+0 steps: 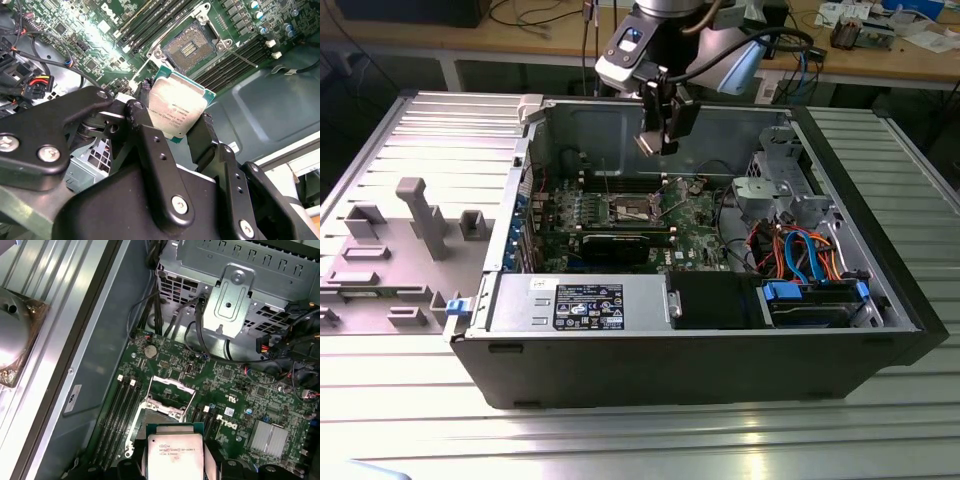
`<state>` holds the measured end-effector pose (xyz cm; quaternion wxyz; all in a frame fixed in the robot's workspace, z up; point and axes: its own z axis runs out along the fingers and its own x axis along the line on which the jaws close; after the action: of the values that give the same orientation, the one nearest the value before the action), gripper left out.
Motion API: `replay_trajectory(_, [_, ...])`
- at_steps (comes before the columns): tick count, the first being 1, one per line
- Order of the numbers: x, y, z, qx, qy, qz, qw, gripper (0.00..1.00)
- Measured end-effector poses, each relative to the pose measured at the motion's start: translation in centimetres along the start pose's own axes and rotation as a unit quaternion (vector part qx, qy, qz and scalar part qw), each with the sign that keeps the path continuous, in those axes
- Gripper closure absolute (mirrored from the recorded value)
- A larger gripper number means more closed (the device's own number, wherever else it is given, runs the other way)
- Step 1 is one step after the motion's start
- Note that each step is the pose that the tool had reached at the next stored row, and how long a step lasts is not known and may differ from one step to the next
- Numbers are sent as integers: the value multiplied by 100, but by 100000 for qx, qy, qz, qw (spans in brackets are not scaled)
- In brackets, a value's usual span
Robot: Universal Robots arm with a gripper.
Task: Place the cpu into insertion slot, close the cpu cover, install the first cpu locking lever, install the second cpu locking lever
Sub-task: 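Place the cpu into insertion slot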
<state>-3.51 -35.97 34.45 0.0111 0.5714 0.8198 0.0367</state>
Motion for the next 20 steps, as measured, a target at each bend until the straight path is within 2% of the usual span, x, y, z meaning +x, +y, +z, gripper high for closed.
replay_trajectory(4, [2,-7,11,49,-49,831,99997,45])
replay_trajectory(8, [1,-9,35,492,-9,2722,99962,45])
replay_trajectory(12, [1,-12,69,1046,20,5347,99851,45])
replay_trajectory(13, [0,-12,80,1264,51,6104,99805,45])
replay_trajectory(17, [0,-15,111,1534,30,8233,99649,45])
replay_trajectory(19, [-1,-16,129,1655,5,9445,99539,45])
replay_trajectory(20, [-1,-17,144,1761,-8,10375,99445,45])
